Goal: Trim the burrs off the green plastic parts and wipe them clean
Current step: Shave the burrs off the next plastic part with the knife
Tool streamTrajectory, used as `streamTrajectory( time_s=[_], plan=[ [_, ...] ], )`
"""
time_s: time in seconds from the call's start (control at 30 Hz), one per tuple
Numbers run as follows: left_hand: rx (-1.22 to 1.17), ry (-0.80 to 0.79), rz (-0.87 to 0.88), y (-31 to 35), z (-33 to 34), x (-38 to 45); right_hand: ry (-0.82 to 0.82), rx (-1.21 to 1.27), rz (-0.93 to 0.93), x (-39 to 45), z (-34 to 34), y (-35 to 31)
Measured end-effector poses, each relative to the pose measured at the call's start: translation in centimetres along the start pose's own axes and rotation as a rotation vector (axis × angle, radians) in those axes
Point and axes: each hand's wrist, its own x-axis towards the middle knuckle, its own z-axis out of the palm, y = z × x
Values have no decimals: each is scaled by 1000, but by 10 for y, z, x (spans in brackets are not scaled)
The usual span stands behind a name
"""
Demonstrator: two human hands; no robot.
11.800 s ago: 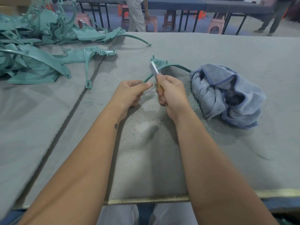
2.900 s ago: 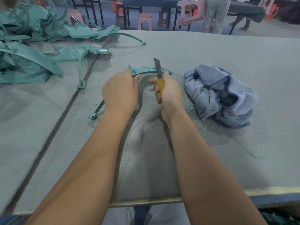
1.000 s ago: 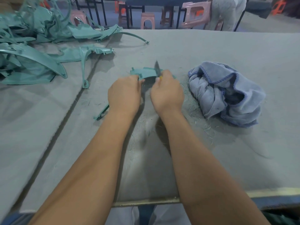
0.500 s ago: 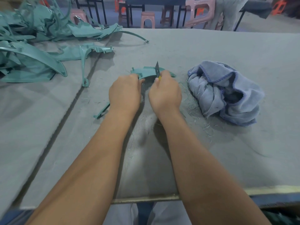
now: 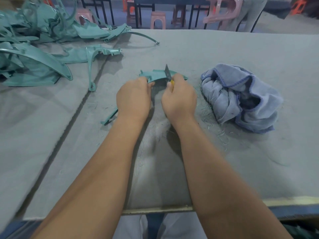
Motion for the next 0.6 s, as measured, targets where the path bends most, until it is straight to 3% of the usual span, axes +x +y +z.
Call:
streamTrajectory(
  time_s=[0.27, 0.47, 0.6],
  plan=[
    [-18, -4, -2, 1, -1, 1, 15, -25, -9, 0, 1, 0],
    [44, 43, -52, -5, -3, 7, 138, -99, 176, 9, -7, 10],
    [64, 34, -71, -8, 1, 11, 144, -253, -12, 5, -12, 9]
  ],
)
